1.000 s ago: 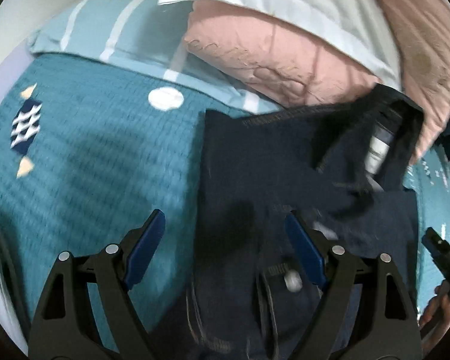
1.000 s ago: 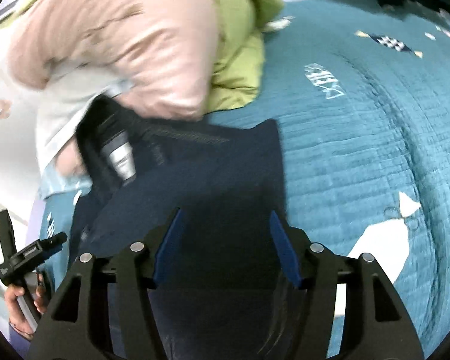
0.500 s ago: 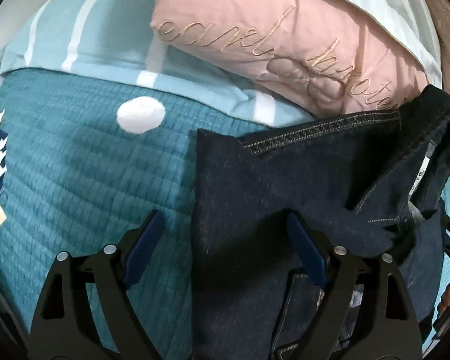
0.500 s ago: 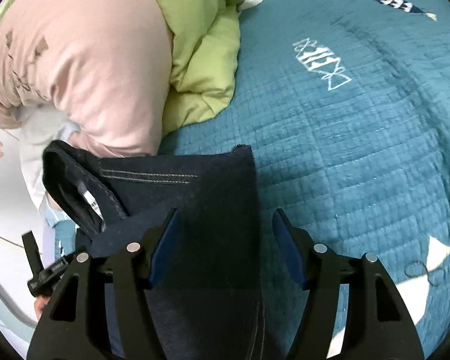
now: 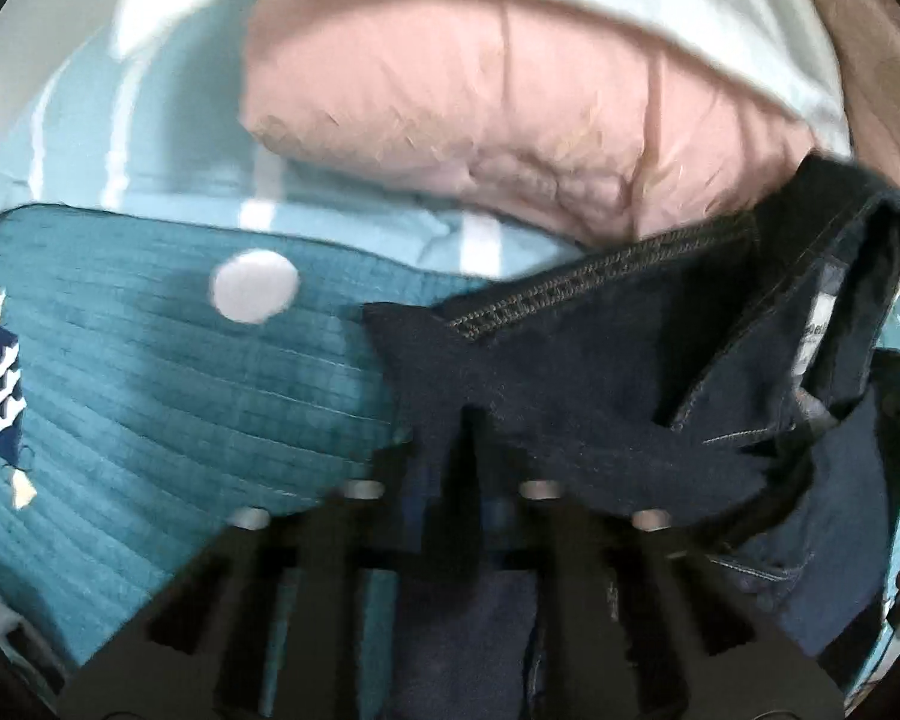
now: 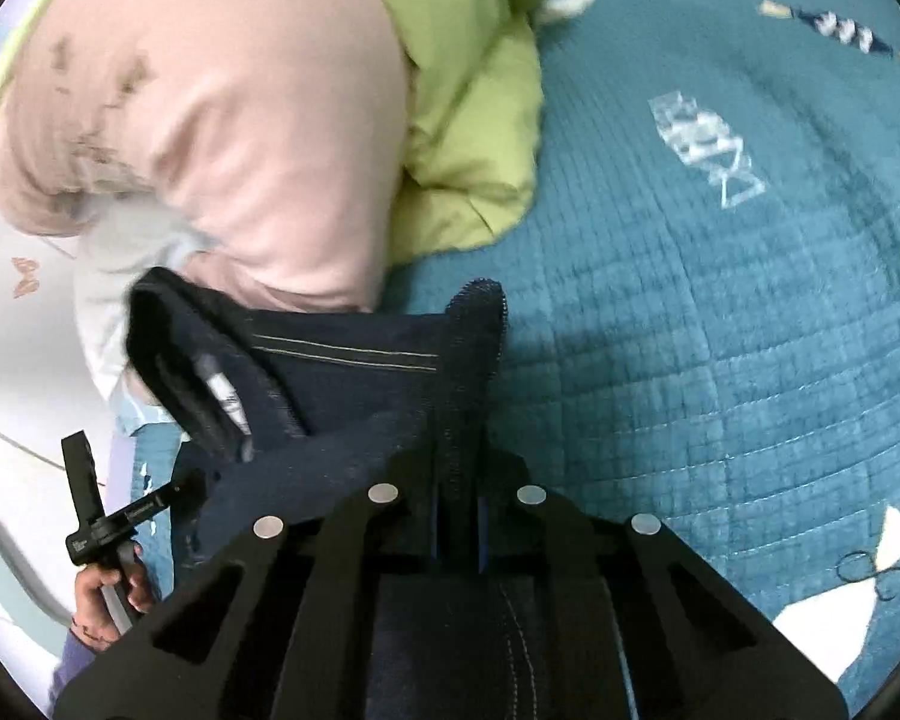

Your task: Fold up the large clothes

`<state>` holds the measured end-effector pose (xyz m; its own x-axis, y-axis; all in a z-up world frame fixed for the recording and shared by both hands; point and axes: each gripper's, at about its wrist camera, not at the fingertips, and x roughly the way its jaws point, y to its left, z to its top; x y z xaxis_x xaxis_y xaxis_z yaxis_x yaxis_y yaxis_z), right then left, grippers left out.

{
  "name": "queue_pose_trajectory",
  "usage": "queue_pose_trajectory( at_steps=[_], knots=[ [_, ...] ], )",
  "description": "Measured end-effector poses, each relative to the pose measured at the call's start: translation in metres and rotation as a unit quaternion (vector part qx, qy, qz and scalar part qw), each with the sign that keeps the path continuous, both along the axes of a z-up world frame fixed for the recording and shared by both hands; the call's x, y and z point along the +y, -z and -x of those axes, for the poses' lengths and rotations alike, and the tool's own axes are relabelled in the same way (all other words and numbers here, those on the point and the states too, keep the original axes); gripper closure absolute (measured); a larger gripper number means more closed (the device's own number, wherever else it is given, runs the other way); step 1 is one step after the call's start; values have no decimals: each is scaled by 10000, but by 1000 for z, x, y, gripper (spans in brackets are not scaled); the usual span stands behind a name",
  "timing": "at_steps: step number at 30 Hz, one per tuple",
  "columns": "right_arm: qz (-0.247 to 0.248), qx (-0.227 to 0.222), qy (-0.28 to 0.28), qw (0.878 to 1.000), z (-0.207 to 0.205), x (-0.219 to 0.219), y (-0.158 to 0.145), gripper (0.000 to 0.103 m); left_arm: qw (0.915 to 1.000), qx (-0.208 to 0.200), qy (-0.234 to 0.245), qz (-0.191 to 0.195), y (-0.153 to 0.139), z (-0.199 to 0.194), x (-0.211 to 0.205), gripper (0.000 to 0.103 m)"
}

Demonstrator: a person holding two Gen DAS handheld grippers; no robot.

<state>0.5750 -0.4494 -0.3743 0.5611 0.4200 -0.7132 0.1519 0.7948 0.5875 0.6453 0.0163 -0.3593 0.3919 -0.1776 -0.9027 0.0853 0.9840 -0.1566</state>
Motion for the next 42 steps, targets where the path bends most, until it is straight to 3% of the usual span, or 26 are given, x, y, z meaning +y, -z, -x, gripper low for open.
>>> queue_pose_trajectory(
  at_steps=[6, 10, 14, 19, 23, 27, 30, 34, 36, 39, 42],
  knots=[
    [-305, -429, 97, 9986, 28, -3, -29, 96, 9977, -453, 252, 436, -51, 21, 13, 94],
    [-286, -665, -56, 9974, 61, 3, -61, 96, 9935, -752, 517, 679, -88, 58, 21, 94],
    [-188, -798, -182, 9965, 94, 9, -88, 96, 9894, -983, 770, 736, -114, 112, 20, 95],
    [-42, -821, -443, 9956, 156, 18, -119, 96, 9870, -1031, 964, 775, -125, 190, 38, 95],
    [235, -738, -680, 9947, 205, 29, -130, 95, 9869, -929, 1090, 742, -125, 251, 55, 96],
    [398, -509, -941, 9935, 262, 34, -121, 95, 9877, -717, 1263, 580, -102, 310, 70, 96],
    [671, -122, -1091, 9917, 301, 38, -94, 91, 9908, -426, 1164, 542, -73, 344, 83, 96],
    [1189, 612, -1077, 9852, 345, 44, -42, 77, 9934, 176, 1089, 325, -22, 383, 87, 95],
    [1341, 881, -948, 9825, 360, 44, -26, 75, 9938, 267, 1063, 184, -8, 399, 88, 95],
    [1155, 964, -627, 9866, 375, 35, -28, 75, 9955, 215, 865, 333, -12, 408, 101, 95],
    [1135, 714, -481, 9898, 379, 33, -55, 69, 9960, -100, 693, 552, -34, 410, 117, 94]
  ],
)
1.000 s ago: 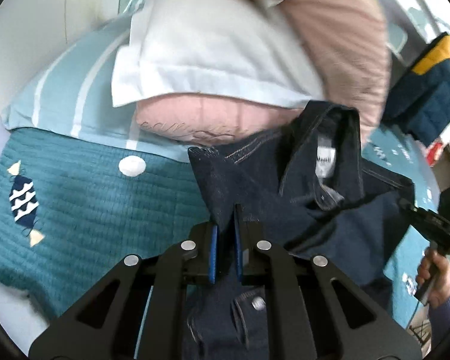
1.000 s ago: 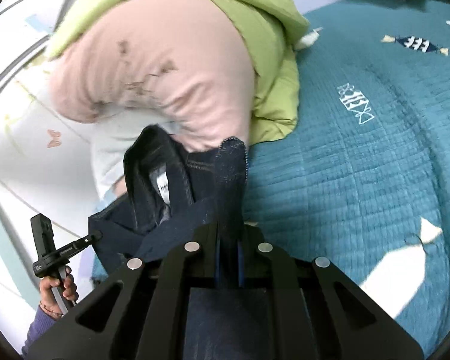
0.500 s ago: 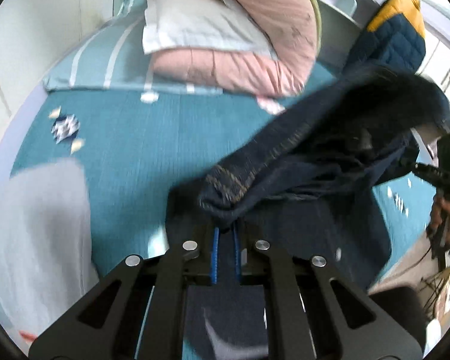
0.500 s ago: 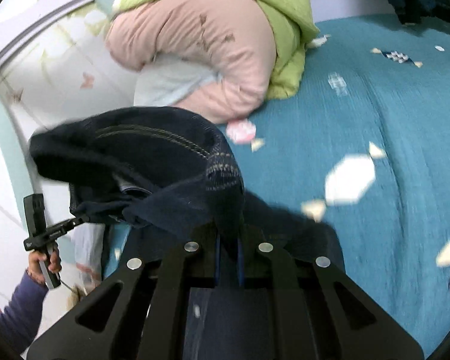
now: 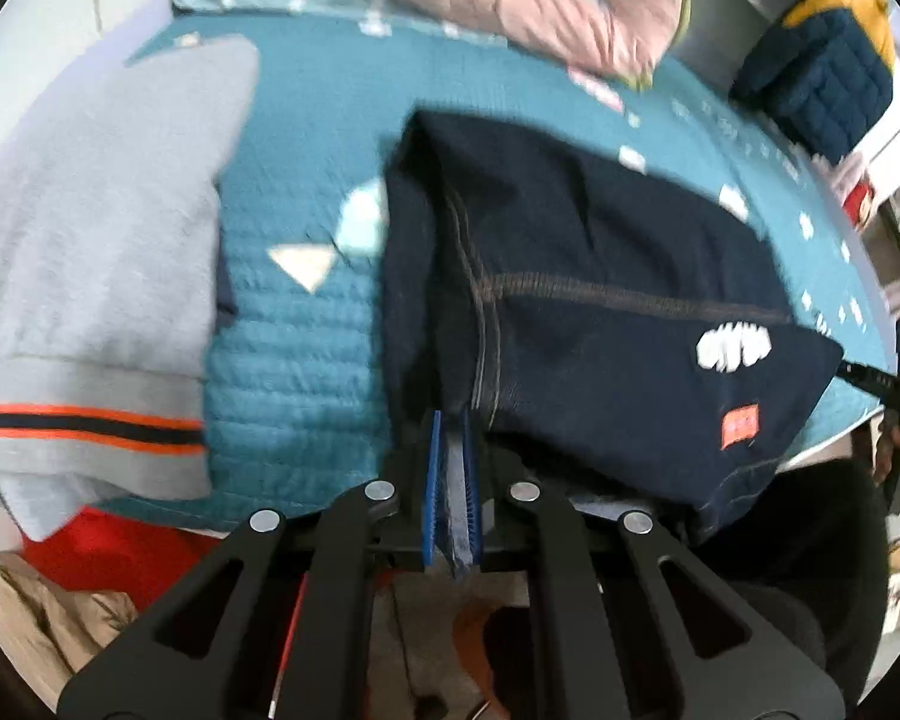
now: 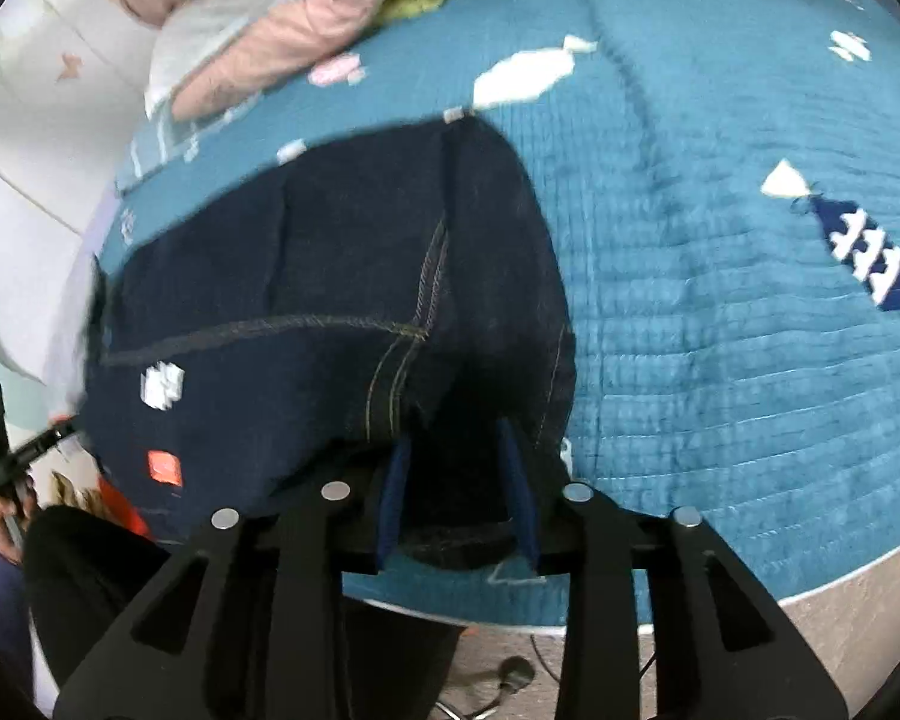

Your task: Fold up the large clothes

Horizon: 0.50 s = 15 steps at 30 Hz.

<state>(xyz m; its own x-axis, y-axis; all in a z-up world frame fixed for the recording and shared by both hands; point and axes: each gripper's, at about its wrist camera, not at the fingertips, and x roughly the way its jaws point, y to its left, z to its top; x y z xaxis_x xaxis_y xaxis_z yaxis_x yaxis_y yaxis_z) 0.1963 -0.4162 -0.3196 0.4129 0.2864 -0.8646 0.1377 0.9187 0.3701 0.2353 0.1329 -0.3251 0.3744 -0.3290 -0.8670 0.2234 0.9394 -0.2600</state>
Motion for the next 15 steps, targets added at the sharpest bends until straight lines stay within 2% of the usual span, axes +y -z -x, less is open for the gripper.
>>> queue_pose_trajectory(
  at_steps=[2, 4, 6, 10, 13, 15],
  knots=[
    [-93, -98, 122, 9998, -1, 1, -13, 61, 9997, -135, -154, 158, -12, 0, 6, 85],
    [-634, -125, 543, 9964, -1, -5, -14, 56, 9989, -166, -335, 287, -19, -1, 8, 57],
    [-1439, 17, 1012, 9844, 2, -14, -3, 49, 9980, -43, -430, 462, -18, -3, 4, 37],
    [-2644, 276, 1680, 9493, 11, -29, 27, 49, 9973, 241, -399, 565, -4, -10, -7, 37],
    [-2928, 277, 1833, 9380, 15, -35, 37, 48, 9959, 453, -432, 646, 11, -13, -13, 37],
    [-3052, 266, 1885, 9331, 15, -37, 39, 47, 9932, 613, -531, 833, 20, -16, -15, 37]
  ],
)
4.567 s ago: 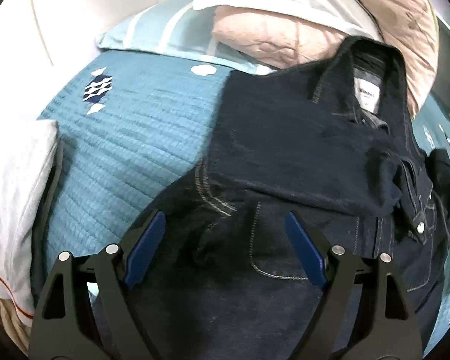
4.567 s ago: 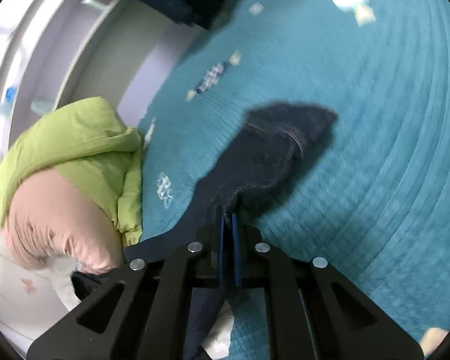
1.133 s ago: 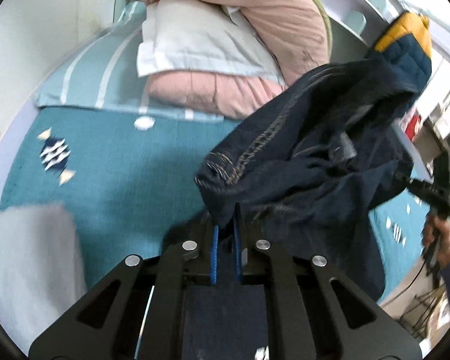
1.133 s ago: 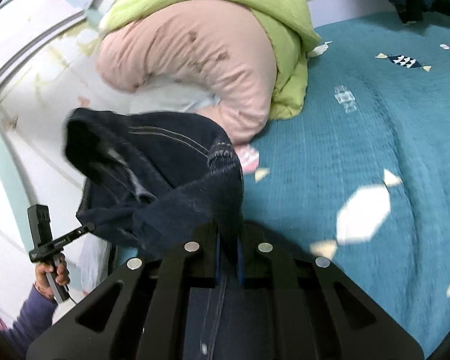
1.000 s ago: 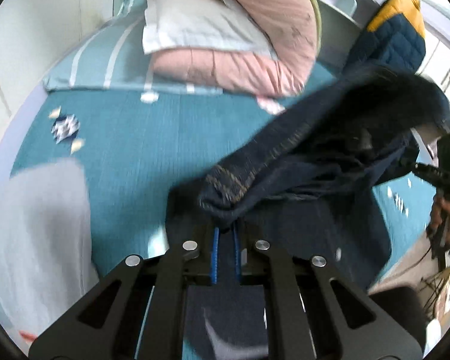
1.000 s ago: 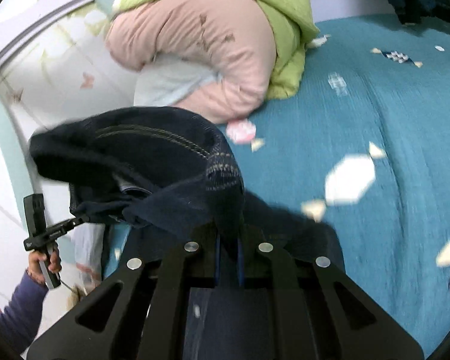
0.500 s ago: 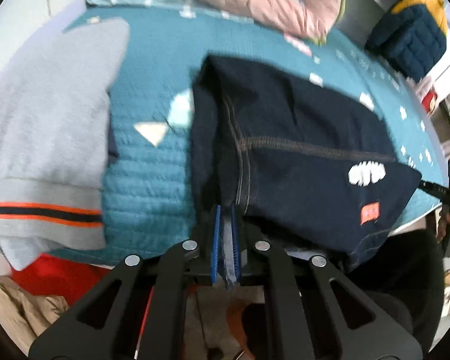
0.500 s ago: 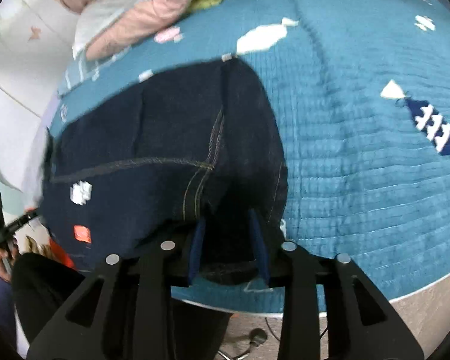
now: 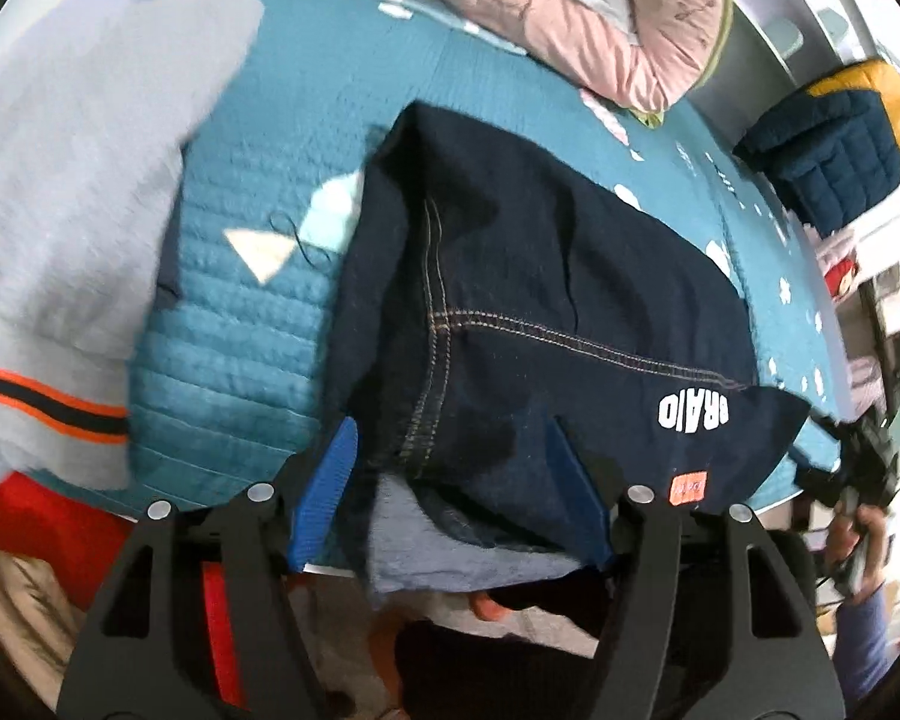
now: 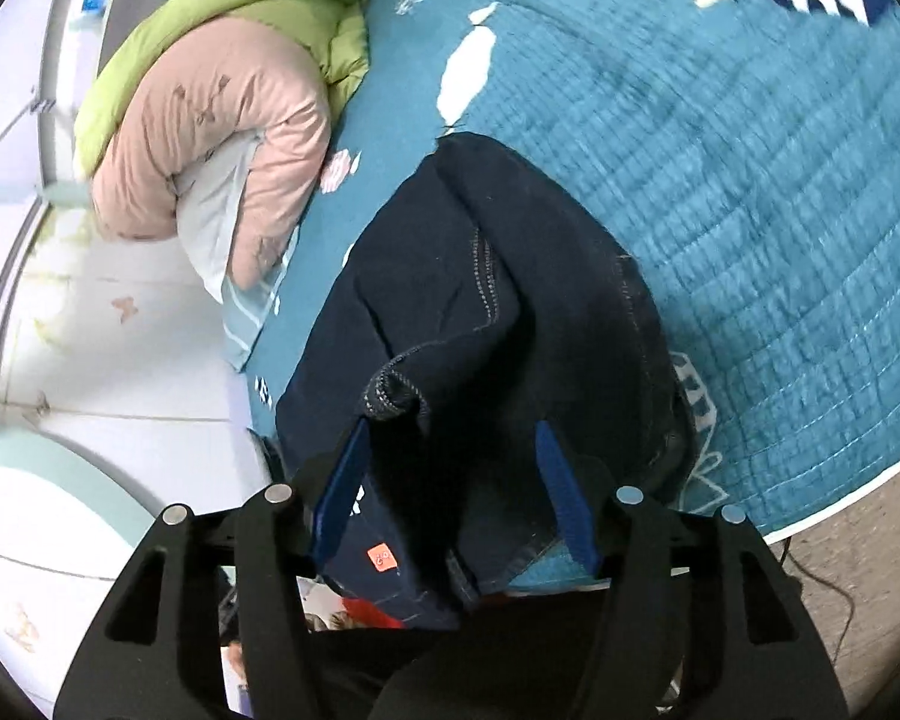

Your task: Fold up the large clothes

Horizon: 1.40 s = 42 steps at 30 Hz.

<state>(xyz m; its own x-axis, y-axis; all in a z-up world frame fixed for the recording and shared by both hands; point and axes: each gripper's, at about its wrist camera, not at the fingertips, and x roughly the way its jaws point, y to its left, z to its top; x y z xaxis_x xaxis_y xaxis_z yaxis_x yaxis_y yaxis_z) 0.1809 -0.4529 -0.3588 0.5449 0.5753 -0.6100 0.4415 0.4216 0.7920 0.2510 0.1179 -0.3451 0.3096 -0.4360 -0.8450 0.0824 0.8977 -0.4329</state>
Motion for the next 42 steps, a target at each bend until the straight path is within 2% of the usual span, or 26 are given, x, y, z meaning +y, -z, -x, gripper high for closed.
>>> queue_pose_trajectory(
  at_steps=[2, 5, 9, 14, 15, 17, 18, 22, 24, 25, 27, 30, 32, 35, 38, 40, 42],
  knots=[
    [-101, -152, -41, 9998, 5, -1, -3, 47, 9999, 39, -73, 61, 3, -1, -2, 37],
    [2, -153, -285, 9995, 12, 4, -8, 45, 9997, 141, -152, 119, 8, -6, -4, 37],
    [-256, -435, -504, 9975, 18, 8, -7, 45, 9996, 97, -197, 180, 7, -9, -5, 37],
    [-631, -549, -167, 9964, 10, 7, 3, 42, 9996, 210, -180, 70, 12, -9, -7, 38],
    [-706, -564, -131, 9958, 7, 8, 4, 42, 9997, 189, -147, 42, 11, -8, -8, 42],
    [-867, -587, -87, 9945, 4, 9, 7, 39, 9997, 132, -85, -161, 10, -5, -10, 60],
    [-846, -558, -41, 9948, 3, 9, 7, 38, 9996, 132, -59, -223, 11, -4, -8, 74],
    [-621, -263, 247, 9974, -4, 3, 18, 38, 9998, 74, -56, -162, 10, 6, -2, 78],
    [-287, -179, 151, 9993, -9, 3, 20, 68, 9996, -14, 34, -265, 6, 12, -5, 79],
    [-136, -181, 98, 9997, -10, 5, 20, 90, 9994, -30, 86, -319, 5, 14, -7, 79],
    [208, -350, -77, 9991, -13, 7, 10, 91, 9991, -18, 203, -367, 1, 18, -10, 79],
    [563, -695, -306, 9955, -11, 7, -12, 93, 9990, -40, 365, -244, -7, 26, -10, 79],
    [974, -816, -475, 9908, -10, 6, -22, 93, 9985, 40, 507, -197, -3, 32, -12, 79],
    [1287, -226, -682, 9891, -12, 8, 1, 93, 9976, 235, 551, -346, 19, 35, -17, 79],
    [1380, 415, -828, 9861, -12, 16, 40, 91, 9976, 580, 293, -229, 45, 30, -14, 79],
    [1315, 455, -702, 9878, -11, 16, 43, 91, 9977, 644, 188, -92, 48, 28, -10, 77],
    [1382, 582, -742, 9859, -11, 17, 35, 84, 9977, 634, 243, -11, 44, 28, -7, 74]
  ],
)
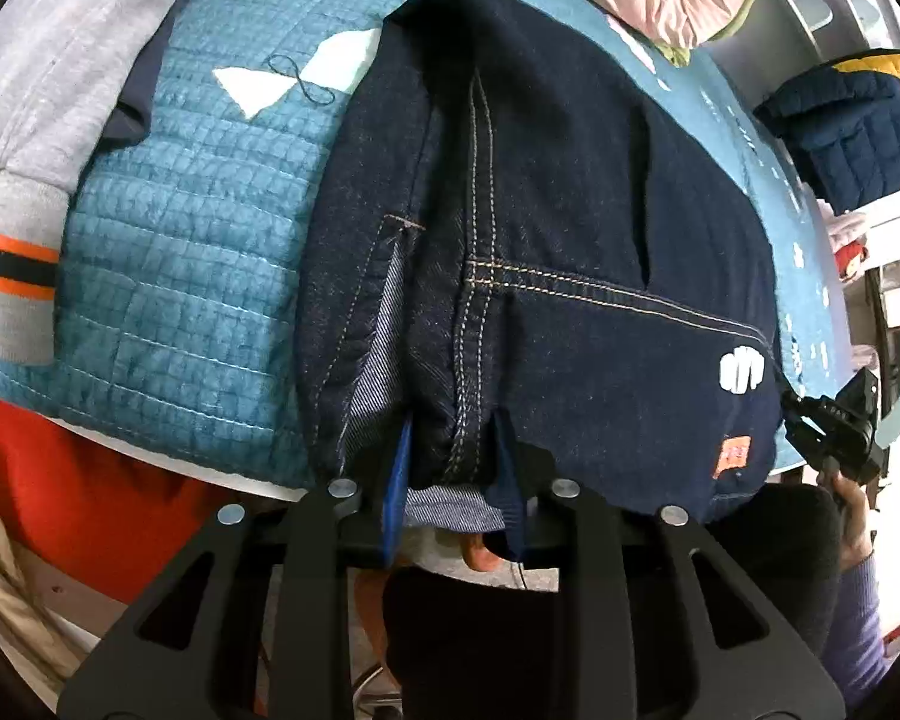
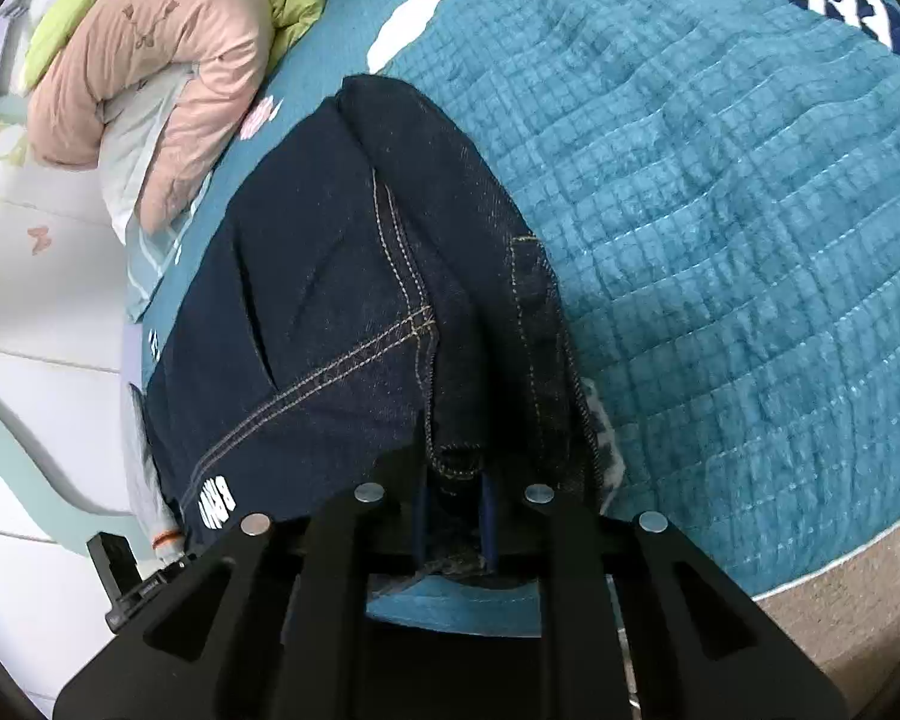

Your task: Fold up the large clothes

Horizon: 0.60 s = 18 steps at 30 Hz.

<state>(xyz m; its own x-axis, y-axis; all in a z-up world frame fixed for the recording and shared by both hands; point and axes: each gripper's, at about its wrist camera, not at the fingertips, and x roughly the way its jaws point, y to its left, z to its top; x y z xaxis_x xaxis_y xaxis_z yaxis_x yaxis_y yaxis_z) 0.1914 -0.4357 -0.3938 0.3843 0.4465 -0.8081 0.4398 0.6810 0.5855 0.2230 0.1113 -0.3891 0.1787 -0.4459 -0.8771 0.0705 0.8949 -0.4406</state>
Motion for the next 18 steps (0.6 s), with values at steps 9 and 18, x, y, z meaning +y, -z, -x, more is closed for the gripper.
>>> queue_pose_trajectory(
  at_steps=[9, 18],
  knots=[
    [1004, -851, -860, 9876, -39, 60, -100, 77, 9967, -729, -339, 127, -39, -9, 33, 28],
    [1066, -818, -2121, 9680, -158, 209, -68, 101, 9967, -353, -725, -58, 1, -30, 31, 23]
  ],
)
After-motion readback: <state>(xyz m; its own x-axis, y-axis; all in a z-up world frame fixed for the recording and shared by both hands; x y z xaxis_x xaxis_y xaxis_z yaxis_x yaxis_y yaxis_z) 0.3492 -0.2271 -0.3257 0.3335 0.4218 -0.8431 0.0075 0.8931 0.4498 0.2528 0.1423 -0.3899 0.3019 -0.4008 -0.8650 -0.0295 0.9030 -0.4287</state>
